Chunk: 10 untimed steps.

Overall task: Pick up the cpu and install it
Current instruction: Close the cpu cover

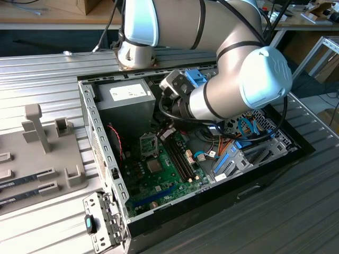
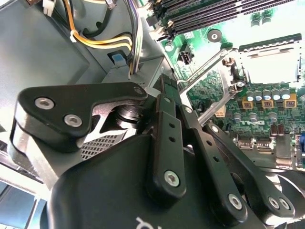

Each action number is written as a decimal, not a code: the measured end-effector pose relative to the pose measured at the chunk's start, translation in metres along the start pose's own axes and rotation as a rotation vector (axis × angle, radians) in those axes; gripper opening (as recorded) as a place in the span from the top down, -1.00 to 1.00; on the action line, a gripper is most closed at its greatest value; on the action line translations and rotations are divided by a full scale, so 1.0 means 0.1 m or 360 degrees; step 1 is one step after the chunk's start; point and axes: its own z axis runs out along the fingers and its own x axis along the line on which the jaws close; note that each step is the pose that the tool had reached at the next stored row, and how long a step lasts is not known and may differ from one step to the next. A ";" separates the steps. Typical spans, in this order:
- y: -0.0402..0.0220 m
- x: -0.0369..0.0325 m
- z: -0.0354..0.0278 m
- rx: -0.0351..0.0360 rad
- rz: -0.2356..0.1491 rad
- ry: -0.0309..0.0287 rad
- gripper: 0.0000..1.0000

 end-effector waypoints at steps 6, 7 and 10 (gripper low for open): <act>0.012 -0.002 -0.023 -0.0008 -0.0052 0.00266 0.79; 0.013 -0.002 -0.025 -0.0009 -0.0052 0.00267 0.79; 0.016 -0.002 -0.031 -0.0011 -0.0053 0.00259 0.79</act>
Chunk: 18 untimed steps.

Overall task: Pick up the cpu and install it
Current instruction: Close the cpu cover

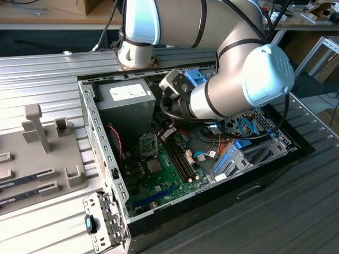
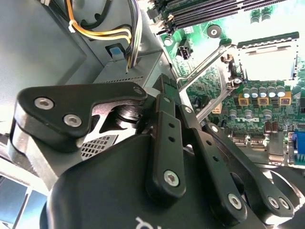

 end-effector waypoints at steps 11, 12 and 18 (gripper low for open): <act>-0.015 0.020 -0.040 -0.0012 -0.0003 -0.00085 0.79; -0.023 0.028 -0.045 -0.0014 -0.0004 -0.00099 0.79; -0.054 0.054 -0.066 -0.0026 -0.0007 -0.00179 0.79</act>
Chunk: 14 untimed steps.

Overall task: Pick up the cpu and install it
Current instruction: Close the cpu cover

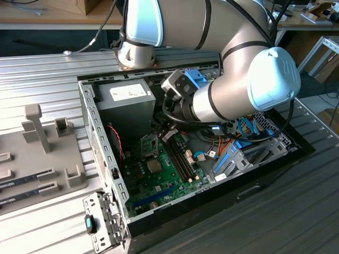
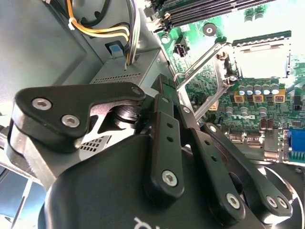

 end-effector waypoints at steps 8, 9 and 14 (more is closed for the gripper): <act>-0.077 0.067 -0.053 -0.0025 -0.0007 -0.00170 0.79; -0.086 0.075 -0.060 -0.0028 -0.0007 -0.00191 0.79; -0.143 0.125 -0.099 -0.0046 -0.0012 -0.00322 0.79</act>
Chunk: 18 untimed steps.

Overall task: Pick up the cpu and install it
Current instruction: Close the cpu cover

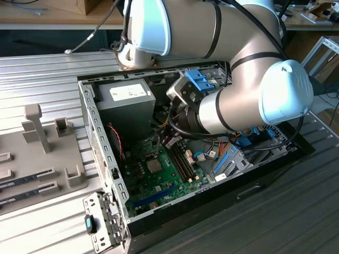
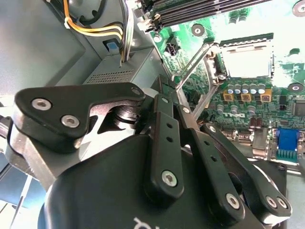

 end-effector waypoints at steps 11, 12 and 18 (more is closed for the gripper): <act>-0.078 0.070 -0.059 -0.0023 -0.0006 -0.00161 0.79; -0.082 0.074 -0.062 -0.0024 -0.0006 -0.00169 0.79; -0.104 0.093 -0.079 -0.0026 -0.0007 -0.00179 0.79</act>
